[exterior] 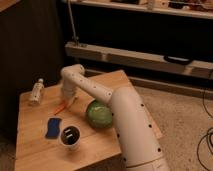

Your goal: Drag the pepper across the table

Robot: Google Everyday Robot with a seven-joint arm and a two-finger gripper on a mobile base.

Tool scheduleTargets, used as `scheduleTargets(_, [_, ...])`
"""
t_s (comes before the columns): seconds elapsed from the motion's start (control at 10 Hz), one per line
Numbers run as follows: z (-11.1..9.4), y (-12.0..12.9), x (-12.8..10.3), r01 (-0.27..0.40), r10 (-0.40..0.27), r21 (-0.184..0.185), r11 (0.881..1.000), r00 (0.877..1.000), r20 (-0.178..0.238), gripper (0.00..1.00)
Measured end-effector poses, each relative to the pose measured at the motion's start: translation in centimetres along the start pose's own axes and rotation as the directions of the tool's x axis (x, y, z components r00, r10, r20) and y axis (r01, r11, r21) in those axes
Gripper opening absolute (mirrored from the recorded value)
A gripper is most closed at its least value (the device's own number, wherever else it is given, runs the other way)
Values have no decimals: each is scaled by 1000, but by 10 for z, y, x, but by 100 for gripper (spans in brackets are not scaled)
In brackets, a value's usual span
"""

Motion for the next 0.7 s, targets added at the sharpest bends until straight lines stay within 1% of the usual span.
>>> scheduleTargets(0.1, [0, -2, 1, 6, -6, -19, 1000, 1000, 15, 0])
scheduleTargets(0.3, [-4, -2, 12, 3, -2, -37, 999, 1000, 26, 0])
scheduleTargets(0.4, [-7, -2, 18, -4, 6, -42, 999, 999, 37, 0])
scheduleTargets(0.6, [-15, 11, 33, -34, 36, -40, 999, 998, 51, 0])
scheduleTargets(0.7, [-18, 20, 36, -49, 51, -38, 998, 997, 53, 0])
